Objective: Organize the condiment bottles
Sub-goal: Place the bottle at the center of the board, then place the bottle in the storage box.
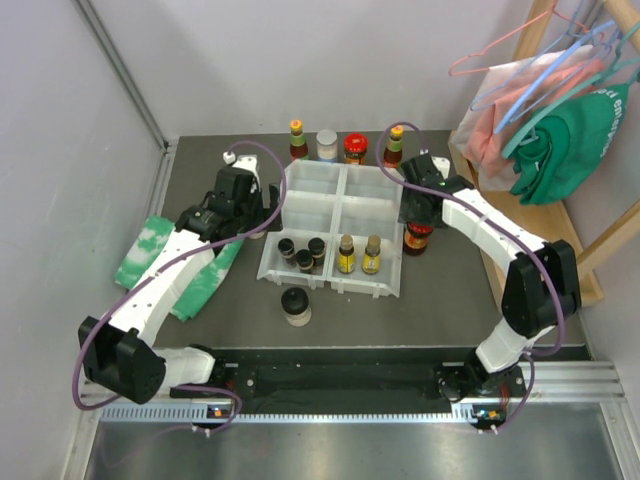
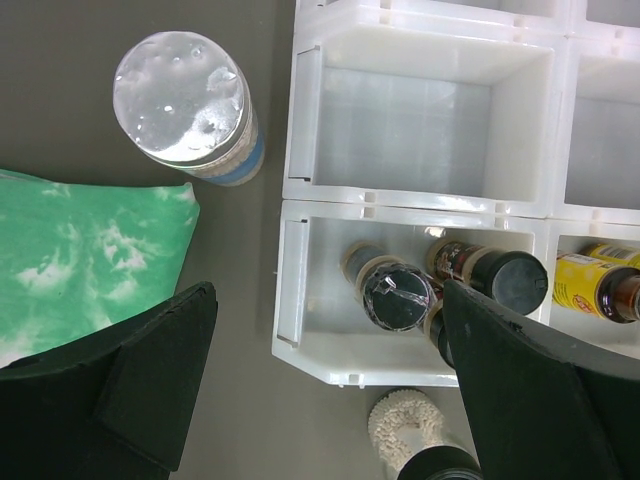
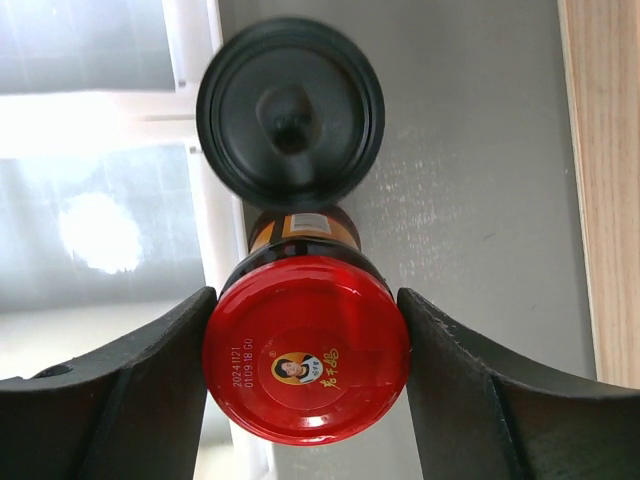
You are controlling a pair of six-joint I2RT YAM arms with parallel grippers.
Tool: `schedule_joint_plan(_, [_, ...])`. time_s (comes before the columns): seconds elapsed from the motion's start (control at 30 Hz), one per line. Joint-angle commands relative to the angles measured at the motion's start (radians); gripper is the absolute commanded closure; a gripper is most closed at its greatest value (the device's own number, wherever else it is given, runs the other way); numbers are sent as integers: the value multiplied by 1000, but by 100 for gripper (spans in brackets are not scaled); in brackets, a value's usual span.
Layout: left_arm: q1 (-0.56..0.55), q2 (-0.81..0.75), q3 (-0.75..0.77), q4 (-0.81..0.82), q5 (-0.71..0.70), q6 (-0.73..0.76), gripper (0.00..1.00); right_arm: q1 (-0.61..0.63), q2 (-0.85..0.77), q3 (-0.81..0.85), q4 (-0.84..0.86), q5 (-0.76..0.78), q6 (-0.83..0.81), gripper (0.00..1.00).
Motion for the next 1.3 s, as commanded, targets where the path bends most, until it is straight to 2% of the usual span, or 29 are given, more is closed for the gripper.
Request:
schedule_joint_plan(0.0, [7, -16, -4, 50, -4, 2, 1, -8, -124, 60, 2, -30, -16, 100])
schedule_joint_plan(0.23, [9, -23, -4, 52, -2, 2, 1, 5, -207, 167, -64, -56, -54, 100])
schedule_joint_plan(0.43, [12, -29, -4, 52, -7, 4, 1, 48, -193, 282, -92, -105, -88, 100])
schedule_joint_plan(0.8, [15, -35, -4, 52, -10, 8, 1, 91, -32, 413, -84, -153, -117, 100])
schedule_joint_plan(1.27, [16, -62, 19, -17, -36, 11, 1, 121, 174, 451, -72, -136, -129, 100])
